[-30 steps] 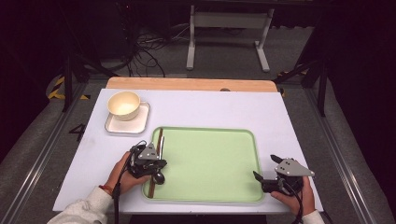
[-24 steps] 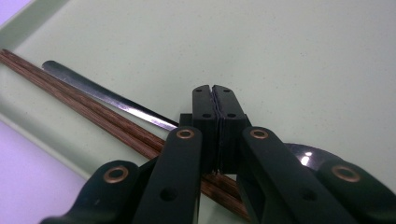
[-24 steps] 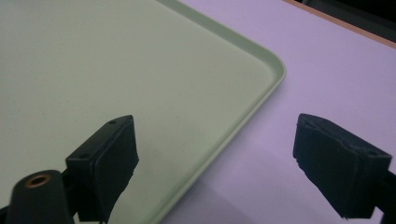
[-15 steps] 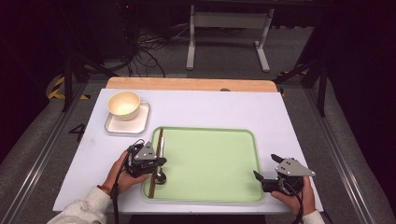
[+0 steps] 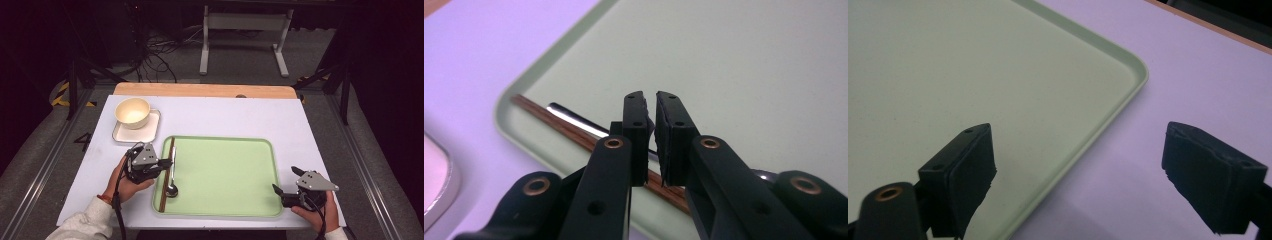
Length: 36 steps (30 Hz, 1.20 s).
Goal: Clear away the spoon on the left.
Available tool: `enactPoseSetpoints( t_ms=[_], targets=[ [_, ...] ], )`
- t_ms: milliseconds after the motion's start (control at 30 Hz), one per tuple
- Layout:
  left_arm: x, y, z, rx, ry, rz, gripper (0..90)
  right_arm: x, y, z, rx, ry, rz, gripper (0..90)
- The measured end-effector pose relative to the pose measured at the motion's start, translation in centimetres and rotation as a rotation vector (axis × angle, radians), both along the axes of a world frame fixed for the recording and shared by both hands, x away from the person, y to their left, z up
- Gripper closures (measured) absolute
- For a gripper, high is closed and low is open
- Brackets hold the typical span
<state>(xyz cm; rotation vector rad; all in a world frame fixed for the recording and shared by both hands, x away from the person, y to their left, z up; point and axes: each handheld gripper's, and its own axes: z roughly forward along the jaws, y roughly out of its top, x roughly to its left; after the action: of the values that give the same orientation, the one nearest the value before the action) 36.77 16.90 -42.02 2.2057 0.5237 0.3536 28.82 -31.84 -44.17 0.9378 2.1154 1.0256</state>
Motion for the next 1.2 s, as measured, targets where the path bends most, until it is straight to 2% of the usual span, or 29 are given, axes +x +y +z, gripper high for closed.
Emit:
enactPoseSetpoints(
  t_ms=[267,367,500,633,833,1000,1200],
  targets=[
    [0.4,1.6,1.1,-0.045,-0.039,0.034,76.4,-0.1,-0.1,0.0,0.006,0.004,-0.003,14.1],
    [0.4,2.0,1.4,-0.04,-0.06,0.05,73.3,0.0,-0.1,0.0,0.006,0.007,-0.001,14.0],
    [0.7,2.6,1.6,-0.047,-0.066,0.068,68.2,0.0,-0.1,0.0,0.006,0.005,0.0,14.1],
    [0.9,3.3,1.8,-0.052,-0.079,0.103,63.3,-0.3,-0.1,0.2,0.018,-0.024,0.004,14.3],
    [1.2,4.3,2.2,-0.06,-0.099,0.155,54.7,-0.2,0.0,0.1,0.013,-0.014,0.006,14.3],
    [1.4,4.8,2.4,-0.061,-0.102,0.179,46.9,-0.2,0.0,0.0,0.01,-0.009,0.008,14.2],
    [1.9,5.7,3.0,-0.053,-0.102,0.2,41.7,-0.1,0.0,0.0,0.015,-0.005,0.008,14.2]
  ],
)
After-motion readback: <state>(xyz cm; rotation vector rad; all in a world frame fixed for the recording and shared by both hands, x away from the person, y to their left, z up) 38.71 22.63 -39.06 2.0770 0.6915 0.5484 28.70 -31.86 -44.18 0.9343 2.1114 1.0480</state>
